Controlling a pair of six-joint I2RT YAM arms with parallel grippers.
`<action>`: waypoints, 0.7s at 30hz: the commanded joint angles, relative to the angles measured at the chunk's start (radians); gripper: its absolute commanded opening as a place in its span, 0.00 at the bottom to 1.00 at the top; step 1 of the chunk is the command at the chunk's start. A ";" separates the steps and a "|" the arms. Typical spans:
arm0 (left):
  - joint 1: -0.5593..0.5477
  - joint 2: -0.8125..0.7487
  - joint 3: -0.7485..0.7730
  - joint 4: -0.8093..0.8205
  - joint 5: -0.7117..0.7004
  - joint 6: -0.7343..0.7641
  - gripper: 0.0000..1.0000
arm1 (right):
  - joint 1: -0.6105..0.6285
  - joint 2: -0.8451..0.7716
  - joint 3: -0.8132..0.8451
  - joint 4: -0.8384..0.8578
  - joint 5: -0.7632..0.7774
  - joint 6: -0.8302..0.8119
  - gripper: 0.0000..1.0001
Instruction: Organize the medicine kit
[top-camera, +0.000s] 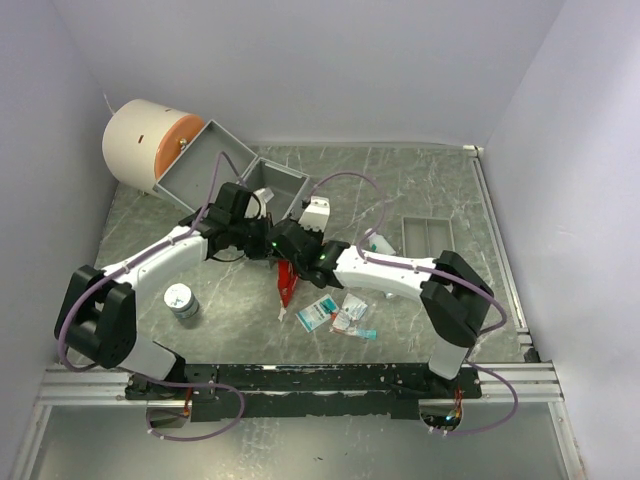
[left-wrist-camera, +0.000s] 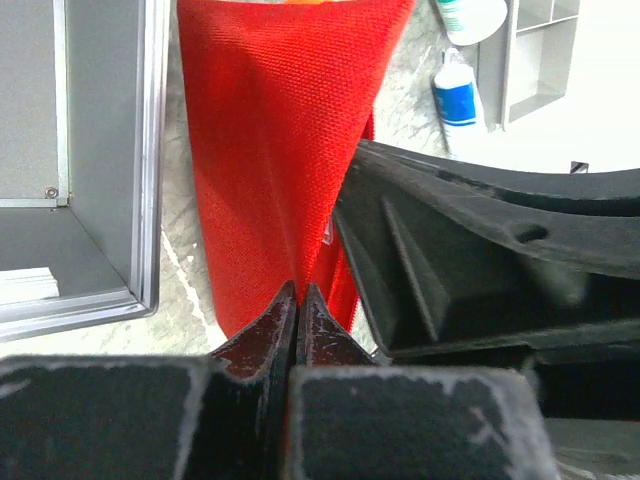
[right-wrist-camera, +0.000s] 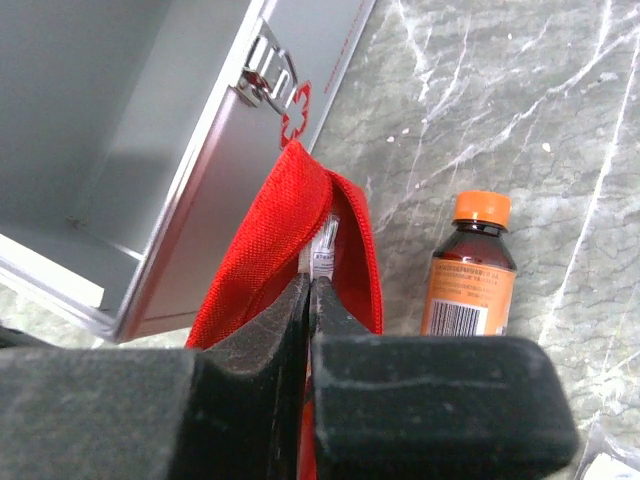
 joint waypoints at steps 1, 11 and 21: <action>-0.008 0.025 0.036 -0.043 -0.005 0.022 0.07 | -0.007 0.063 0.032 -0.003 0.035 0.007 0.03; -0.008 0.043 0.045 -0.052 0.006 0.045 0.07 | -0.021 0.037 0.043 0.033 -0.081 -0.038 0.23; -0.007 0.041 0.056 -0.062 0.004 0.084 0.07 | -0.027 -0.159 0.004 -0.089 -0.141 0.010 0.33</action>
